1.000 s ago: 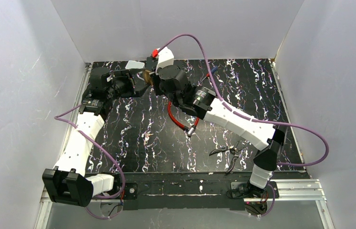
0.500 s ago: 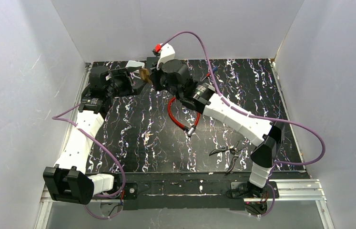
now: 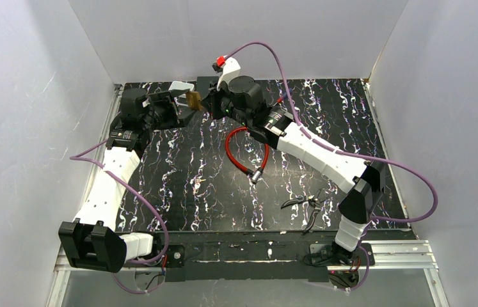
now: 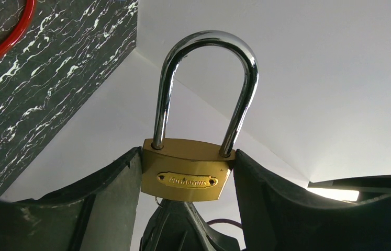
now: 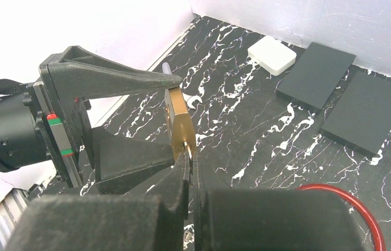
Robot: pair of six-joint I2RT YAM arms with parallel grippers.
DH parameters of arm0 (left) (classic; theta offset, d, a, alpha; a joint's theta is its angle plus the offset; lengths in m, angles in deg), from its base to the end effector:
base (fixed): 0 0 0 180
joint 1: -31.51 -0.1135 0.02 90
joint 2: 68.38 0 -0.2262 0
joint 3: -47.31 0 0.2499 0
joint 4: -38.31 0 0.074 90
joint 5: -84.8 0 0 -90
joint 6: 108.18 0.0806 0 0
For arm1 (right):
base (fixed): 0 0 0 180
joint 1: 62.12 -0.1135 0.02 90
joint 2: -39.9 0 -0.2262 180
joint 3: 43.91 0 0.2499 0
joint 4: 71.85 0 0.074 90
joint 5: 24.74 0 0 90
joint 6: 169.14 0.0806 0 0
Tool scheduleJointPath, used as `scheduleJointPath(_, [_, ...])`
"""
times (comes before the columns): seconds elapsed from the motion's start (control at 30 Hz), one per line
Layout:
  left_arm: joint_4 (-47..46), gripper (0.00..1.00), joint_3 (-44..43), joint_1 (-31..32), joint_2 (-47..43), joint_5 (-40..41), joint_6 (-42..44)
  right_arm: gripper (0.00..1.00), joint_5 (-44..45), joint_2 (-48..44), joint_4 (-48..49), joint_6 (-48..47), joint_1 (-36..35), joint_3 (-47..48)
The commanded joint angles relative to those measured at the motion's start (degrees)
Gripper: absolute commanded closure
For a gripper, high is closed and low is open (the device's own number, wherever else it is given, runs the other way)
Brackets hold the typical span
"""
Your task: Unlock with the key
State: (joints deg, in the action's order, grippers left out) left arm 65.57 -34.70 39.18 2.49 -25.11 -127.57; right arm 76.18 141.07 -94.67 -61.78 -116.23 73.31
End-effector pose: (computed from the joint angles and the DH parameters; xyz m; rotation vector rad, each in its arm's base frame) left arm 0.3283 -0.0719 0.3339 -1.5307 1.6220 -1.6206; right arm 0.2797 0.3605 0.3865 -0.4085 1.6988 0.7681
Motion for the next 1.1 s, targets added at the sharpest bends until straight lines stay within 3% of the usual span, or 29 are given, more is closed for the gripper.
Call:
scheduleJointPath(0.0, [-6.86, 1.00, -4.52, 2.01, -2.55, -10.40, 0.25, 0.99, -1.85, 0.68, 1.37, -1.44, -0.56, -1.47])
scheduleJointPath(1.07, [-10.08, 1.00, -3.36, 2.48, -1.33, -10.21, 2.06, 0.99, 1.13, 4.20, -6.26, 9.09, -1.44, 6.73])
